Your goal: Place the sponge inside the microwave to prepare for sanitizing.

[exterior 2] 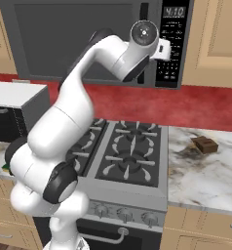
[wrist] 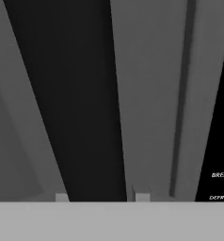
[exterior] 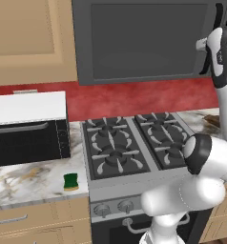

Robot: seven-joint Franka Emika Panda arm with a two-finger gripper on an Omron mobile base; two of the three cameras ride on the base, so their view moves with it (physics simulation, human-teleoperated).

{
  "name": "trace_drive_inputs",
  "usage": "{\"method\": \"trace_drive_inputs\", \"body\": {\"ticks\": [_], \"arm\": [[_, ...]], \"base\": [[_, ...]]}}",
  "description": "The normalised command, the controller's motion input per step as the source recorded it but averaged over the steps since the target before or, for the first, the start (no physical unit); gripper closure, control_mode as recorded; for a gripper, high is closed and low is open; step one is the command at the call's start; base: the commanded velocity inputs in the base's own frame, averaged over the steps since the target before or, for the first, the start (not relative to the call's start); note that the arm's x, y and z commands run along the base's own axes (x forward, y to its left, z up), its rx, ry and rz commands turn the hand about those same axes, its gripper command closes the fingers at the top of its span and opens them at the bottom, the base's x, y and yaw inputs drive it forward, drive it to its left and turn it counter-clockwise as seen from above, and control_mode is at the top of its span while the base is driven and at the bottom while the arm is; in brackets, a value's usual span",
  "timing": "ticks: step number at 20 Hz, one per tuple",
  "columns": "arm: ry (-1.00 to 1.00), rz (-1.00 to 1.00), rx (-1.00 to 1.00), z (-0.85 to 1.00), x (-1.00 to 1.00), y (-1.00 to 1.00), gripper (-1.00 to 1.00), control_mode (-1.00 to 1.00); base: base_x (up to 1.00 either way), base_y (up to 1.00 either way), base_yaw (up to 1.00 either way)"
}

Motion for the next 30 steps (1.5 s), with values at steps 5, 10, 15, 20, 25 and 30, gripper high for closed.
{"method": "trace_drive_inputs", "body": {"ticks": [5,10,15,20,25,30], "arm": [[0.14,0.00,-0.03,0.01,-0.14,0.00,1.00,-1.00],[-0.03,-0.01,-0.05,0.00,-0.82,0.13,1.00,-1.00],[-0.08,-0.09,-0.08,-0.17,-0.95,0.39,1.00,-1.00],[0.11,-0.29,-0.05,-0.30,-0.81,0.73,1.00,-1.00],[0.17,-0.45,-0.01,0.00,-0.62,0.33,1.00,-1.00],[0.05,-0.53,0.00,-0.06,-0.90,0.60,1.00,-1.00]], "base": [[0.00,0.00,0.00],[0.00,0.00,0.00],[0.00,0.00,0.00],[0.00,0.00,0.00],[0.00,0.00,0.00],[0.00,0.00,0.00]]}}
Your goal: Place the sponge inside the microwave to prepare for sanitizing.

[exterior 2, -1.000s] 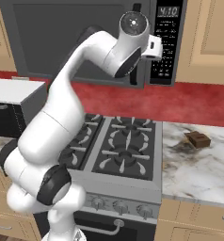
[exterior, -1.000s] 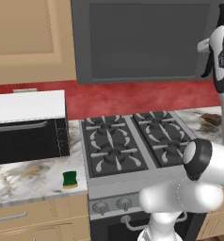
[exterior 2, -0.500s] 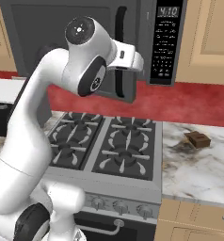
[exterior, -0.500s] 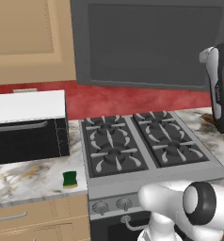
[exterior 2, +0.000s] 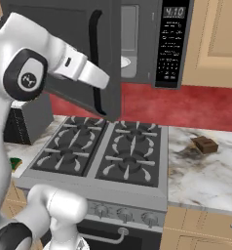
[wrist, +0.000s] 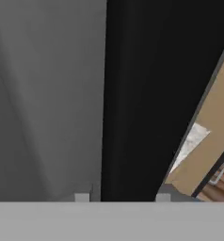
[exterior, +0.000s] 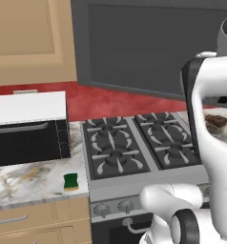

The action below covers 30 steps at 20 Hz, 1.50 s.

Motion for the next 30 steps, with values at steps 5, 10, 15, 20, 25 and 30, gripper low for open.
{"method": "trace_drive_inputs", "body": {"ticks": [5,10,15,20,25,30], "arm": [[0.00,-0.28,-0.06,-0.43,-0.93,0.76,1.00,-1.00],[-0.01,-0.04,-0.18,-0.46,-0.37,0.73,1.00,-1.00],[-0.02,-0.03,-0.07,-0.14,0.00,0.49,1.00,-1.00],[-0.01,-0.03,0.00,-0.04,-0.02,0.57,1.00,-1.00],[0.00,-0.01,-0.01,0.00,-0.07,0.69,1.00,-1.00],[0.00,0.00,-0.03,-0.02,-0.16,0.84,1.00,-1.00]], "base": [[0.00,0.00,0.00],[0.00,0.00,0.00],[0.00,0.00,0.00],[0.00,0.00,0.00],[0.00,0.00,0.00],[0.00,0.00,0.00]]}}
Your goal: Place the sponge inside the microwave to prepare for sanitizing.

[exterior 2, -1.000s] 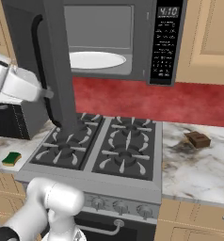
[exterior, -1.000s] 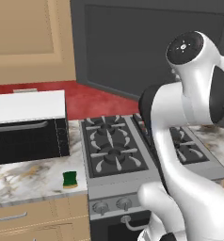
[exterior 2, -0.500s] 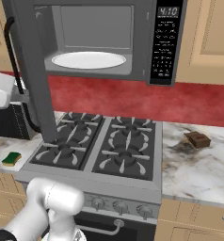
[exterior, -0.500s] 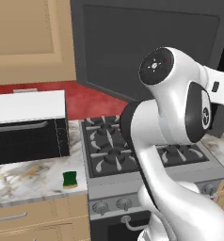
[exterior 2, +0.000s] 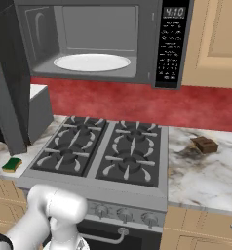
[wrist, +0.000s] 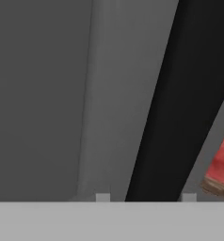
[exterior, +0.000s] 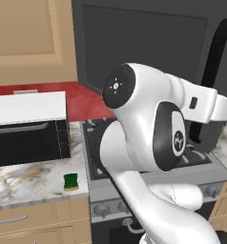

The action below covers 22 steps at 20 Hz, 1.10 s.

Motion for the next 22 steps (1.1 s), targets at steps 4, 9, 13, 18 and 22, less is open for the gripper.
{"method": "trace_drive_inputs", "body": {"ticks": [4,9,13,18,22], "arm": [[0.00,0.00,-0.02,-0.04,-0.19,0.67,1.00,-1.00],[0.00,0.00,-0.02,-0.05,-0.04,0.74,1.00,-1.00],[0.00,0.00,-0.01,-0.09,0.01,0.83,1.00,-1.00],[0.00,0.00,0.00,-0.15,0.11,0.80,1.00,-1.00],[0.00,-0.01,0.00,-0.19,0.13,0.78,1.00,-1.00]], "base": [[0.00,0.00,0.00],[0.00,0.00,0.00],[0.00,0.00,0.00],[0.00,0.00,0.00],[0.00,0.00,0.00]]}}
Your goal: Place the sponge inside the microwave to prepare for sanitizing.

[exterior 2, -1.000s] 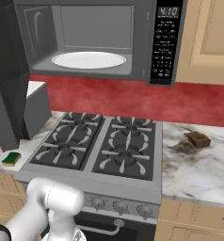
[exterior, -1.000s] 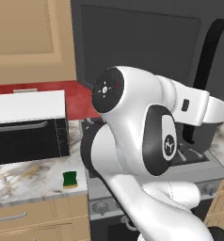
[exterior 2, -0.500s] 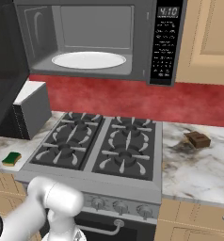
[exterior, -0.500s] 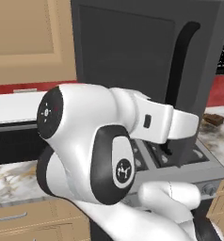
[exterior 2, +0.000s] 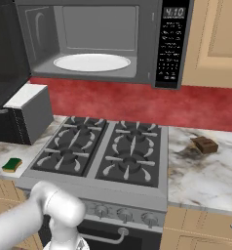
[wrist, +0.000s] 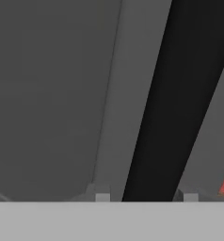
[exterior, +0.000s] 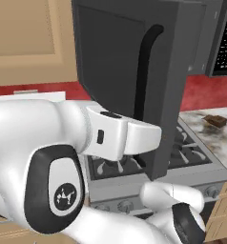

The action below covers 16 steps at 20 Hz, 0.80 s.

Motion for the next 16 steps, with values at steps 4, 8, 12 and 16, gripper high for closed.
{"method": "trace_drive_inputs", "body": {"ticks": [4,8,12,16], "arm": [[0.00,-0.05,0.00,-0.20,0.21,0.80,1.00,-1.00],[-0.01,-0.09,0.00,-0.08,0.07,0.60,1.00,-1.00],[-0.03,-0.12,0.00,0.00,0.00,0.41,-1.00,-1.00],[-0.03,-0.10,0.00,0.00,0.00,0.25,-1.00,-1.00]], "base": [[0.00,0.00,0.00],[0.00,0.00,0.00],[0.00,0.00,0.00],[0.00,0.00,0.00]]}}
